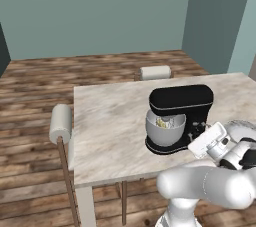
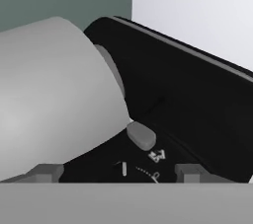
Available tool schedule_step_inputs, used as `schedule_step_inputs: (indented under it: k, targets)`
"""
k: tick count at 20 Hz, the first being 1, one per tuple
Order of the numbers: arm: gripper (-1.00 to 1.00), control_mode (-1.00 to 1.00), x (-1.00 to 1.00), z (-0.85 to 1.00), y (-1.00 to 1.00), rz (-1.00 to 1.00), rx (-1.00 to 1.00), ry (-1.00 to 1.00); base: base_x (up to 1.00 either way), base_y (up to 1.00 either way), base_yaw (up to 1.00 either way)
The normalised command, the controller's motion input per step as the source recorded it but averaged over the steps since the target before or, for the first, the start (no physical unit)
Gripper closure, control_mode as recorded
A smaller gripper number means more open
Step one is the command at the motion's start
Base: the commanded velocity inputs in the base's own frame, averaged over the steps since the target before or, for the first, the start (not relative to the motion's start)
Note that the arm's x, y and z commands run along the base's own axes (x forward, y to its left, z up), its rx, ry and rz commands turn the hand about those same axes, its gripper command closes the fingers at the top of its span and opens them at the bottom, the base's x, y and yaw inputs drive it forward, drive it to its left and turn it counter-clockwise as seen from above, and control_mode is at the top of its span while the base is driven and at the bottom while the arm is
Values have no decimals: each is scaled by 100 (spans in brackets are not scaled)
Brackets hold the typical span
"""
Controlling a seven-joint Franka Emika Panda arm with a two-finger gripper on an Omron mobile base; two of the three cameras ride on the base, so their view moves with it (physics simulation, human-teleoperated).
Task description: Add butter and sugar cubes to the stand mixer bowl and then turn on the stand mixer to begin making frosting.
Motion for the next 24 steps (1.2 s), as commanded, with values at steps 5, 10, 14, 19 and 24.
schedule_step_inputs:
  k: [5,10,14,19,24]
  targets:
    - [100,-100,61,0,9,-1,0,13,0,0,0]
    - [100,-100,59,0,0,0,0,20,0,0,0]
    - [100,-100,61,0,0,7,0,25,0,0,0]
    - [100,-100,50,0,0,5,0,20,0,0,0]
    - [100,-100,44,-4,0,0,20,43,0,0,0]
